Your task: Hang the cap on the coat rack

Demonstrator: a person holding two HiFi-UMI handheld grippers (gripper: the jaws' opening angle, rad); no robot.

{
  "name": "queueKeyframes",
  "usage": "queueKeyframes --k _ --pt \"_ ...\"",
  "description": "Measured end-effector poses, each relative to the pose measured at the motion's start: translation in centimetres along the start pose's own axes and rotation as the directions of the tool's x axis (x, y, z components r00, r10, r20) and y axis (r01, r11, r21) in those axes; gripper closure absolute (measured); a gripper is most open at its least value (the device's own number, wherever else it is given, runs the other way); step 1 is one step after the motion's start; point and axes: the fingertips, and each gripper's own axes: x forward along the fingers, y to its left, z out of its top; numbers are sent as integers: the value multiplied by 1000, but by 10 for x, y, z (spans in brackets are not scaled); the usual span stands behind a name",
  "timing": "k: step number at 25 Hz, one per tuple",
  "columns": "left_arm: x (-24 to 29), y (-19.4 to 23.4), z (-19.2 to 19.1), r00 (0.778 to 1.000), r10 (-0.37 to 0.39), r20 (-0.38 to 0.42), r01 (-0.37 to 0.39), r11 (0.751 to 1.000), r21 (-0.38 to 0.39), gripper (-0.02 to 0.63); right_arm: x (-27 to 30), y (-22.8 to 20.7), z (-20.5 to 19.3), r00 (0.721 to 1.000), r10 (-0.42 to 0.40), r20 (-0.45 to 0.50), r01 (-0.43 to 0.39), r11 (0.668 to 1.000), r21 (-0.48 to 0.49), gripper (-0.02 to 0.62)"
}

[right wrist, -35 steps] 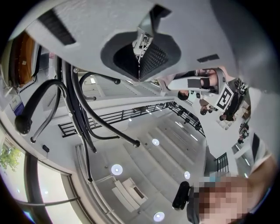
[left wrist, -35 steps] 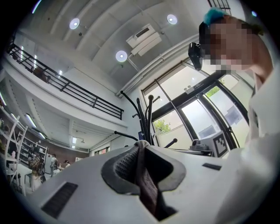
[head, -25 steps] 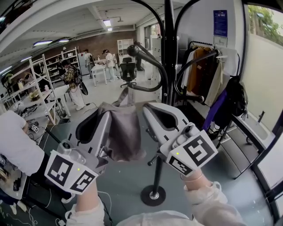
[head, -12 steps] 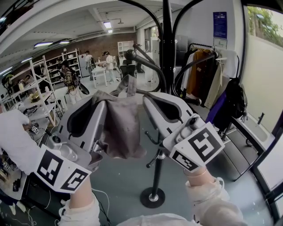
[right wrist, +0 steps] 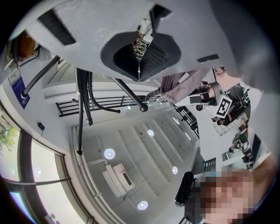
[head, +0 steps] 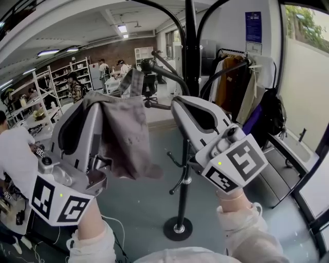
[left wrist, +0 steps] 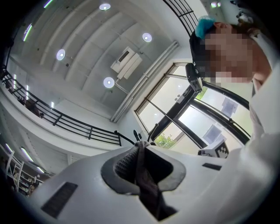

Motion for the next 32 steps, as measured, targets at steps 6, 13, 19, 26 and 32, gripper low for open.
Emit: queueKeyframes --k 6,13,19,26,32 --pt "-2 3 20 998 4 55 -6 1000 31 562 0 0 5 1000 -10 17 10 1000 -13 592" --pt "17 -2 28 997 -14 73 10 998 60 561 1 -5 7 1000 8 14 -8 1000 -22 592" --pt "19 4 23 997 -18 79 14 998 53 561 4 -2 2 1000 1 8 -1 1000 -29 592" --pt "14 14 15 997 -23 78 20 999 34 561 13 2 -14 1000 -12 -29 11 999 -35 592" --pt "32 -1 3 997 -46 64 44 998 36 561 5 -12 -24 999 -30 -33 29 999 -27 592"
